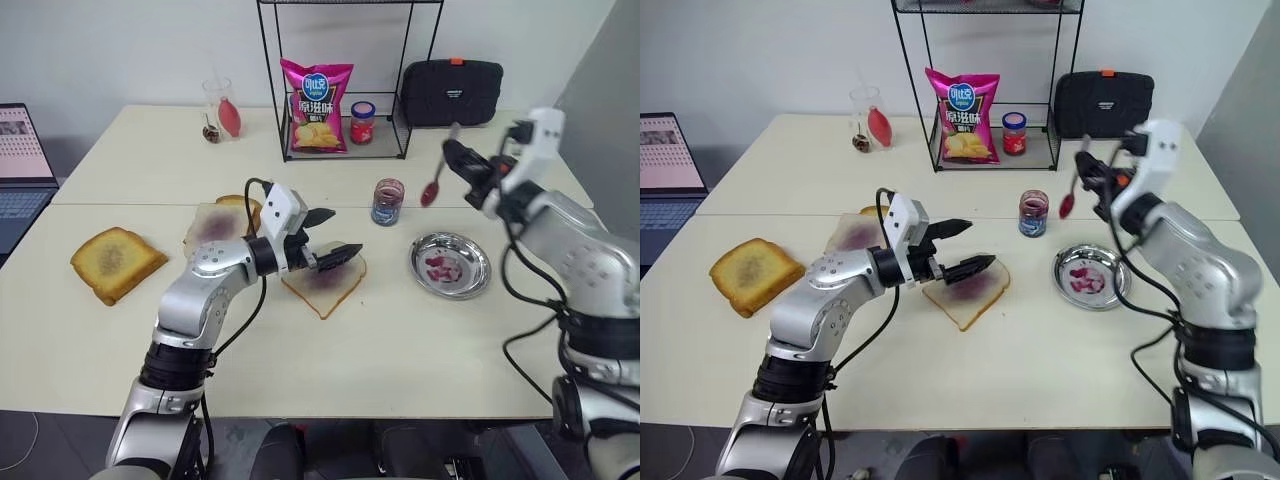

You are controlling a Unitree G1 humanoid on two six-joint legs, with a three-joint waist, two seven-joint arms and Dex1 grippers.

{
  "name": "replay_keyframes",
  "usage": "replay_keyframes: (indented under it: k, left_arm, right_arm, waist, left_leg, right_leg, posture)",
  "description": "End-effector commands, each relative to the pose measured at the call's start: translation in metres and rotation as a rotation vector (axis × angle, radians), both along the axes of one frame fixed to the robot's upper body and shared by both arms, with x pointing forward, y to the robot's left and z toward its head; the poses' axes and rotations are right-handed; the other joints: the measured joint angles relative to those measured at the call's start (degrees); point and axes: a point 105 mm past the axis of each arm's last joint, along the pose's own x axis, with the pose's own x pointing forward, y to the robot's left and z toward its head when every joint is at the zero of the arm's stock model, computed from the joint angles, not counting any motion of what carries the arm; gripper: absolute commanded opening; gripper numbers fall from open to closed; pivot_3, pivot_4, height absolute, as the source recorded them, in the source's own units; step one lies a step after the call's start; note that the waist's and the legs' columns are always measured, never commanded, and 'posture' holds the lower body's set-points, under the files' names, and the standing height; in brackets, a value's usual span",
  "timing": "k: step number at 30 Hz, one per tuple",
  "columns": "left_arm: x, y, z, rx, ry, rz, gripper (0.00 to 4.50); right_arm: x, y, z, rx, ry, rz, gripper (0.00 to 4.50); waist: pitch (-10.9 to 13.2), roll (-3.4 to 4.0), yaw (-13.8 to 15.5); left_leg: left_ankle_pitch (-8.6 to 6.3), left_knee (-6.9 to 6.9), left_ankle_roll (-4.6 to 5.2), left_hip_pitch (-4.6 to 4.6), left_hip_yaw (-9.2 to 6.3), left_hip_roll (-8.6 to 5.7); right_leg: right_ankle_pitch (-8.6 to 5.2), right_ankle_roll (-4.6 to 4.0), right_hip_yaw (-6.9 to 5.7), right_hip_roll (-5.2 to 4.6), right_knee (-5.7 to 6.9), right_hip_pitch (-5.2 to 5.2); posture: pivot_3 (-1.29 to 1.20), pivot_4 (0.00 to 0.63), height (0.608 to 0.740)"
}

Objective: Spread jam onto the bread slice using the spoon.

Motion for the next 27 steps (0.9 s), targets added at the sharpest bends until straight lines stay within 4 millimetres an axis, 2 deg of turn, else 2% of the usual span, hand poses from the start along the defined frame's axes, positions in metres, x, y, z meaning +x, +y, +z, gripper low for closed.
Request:
replay_keyframes:
  k: [1, 6, 11, 20, 27]
  left_arm:
    - [0.0, 0.001, 0.02, -0.05, -0.093, 0.059, 4.5]
    - [-0.002, 0.001, 0.019, -0.057, -0.095, 0.086, 4.5]
    - [-0.004, 0.004, 0.02, -0.058, -0.1, 0.109, 4.5]
    - [-0.004, 0.011, 0.021, -0.043, -0.102, 0.135, 4.5]
    - [-0.004, 0.013, 0.022, -0.037, -0.106, 0.138, 4.5]
  right_arm:
    - [0.03, 0.008, 0.021, -0.103, -0.152, -0.07, 0.02]
    - [0.056, 0.01, 0.012, -0.127, -0.163, -0.116, 0.02]
    - [0.067, 0.015, -0.005, -0.151, -0.143, -0.122, 0.02]
    - [0.061, 0.024, -0.018, -0.126, -0.126, -0.089, 0.02]
    - [0.058, 0.029, -0.042, -0.144, -0.066, -0.086, 0.02]
  waist:
    - [0.0, -0.01, 0.3]
    - [0.0, -0.03, 1.3]
    - [0.0, -0.03, 1.4]
    - [0.0, -0.03, 1.0]
    - [0.0, -0.03, 0.9]
  left_leg:
    - [0.0, 0.07, -0.01, 0.0, 0.08, -0.01]
    - [-0.01, 0.05, -0.01, -0.29, 0.04, -0.04]
    - [-0.01, 0.03, -0.02, -0.39, 0.07, -0.05]
    - [-0.01, 0.04, -0.02, -0.37, 0.03, -0.03]
    - [-0.01, 0.05, -0.02, -0.36, 0.02, -0.03]
  right_leg:
    - [0.07, -0.02, 0.07, -0.01, -0.02, -0.01]
    - [0.17, -0.12, -0.01, -0.08, -0.12, -0.16]
    - [0.19, -0.14, -0.02, -0.15, -0.07, -0.29]
    - [0.22, -0.18, -0.05, -0.13, 0.0, -0.29]
    - [0.22, -0.18, -0.05, -0.13, -0.01, -0.29]
  posture:
    - [0.0, 0.15, 0.74]
    - [0.0, 0.15, 0.74]
    - [0.0, 0.15, 0.74]
    - [0.0, 0.15, 0.74]
    - [0.0, 0.15, 0.74]
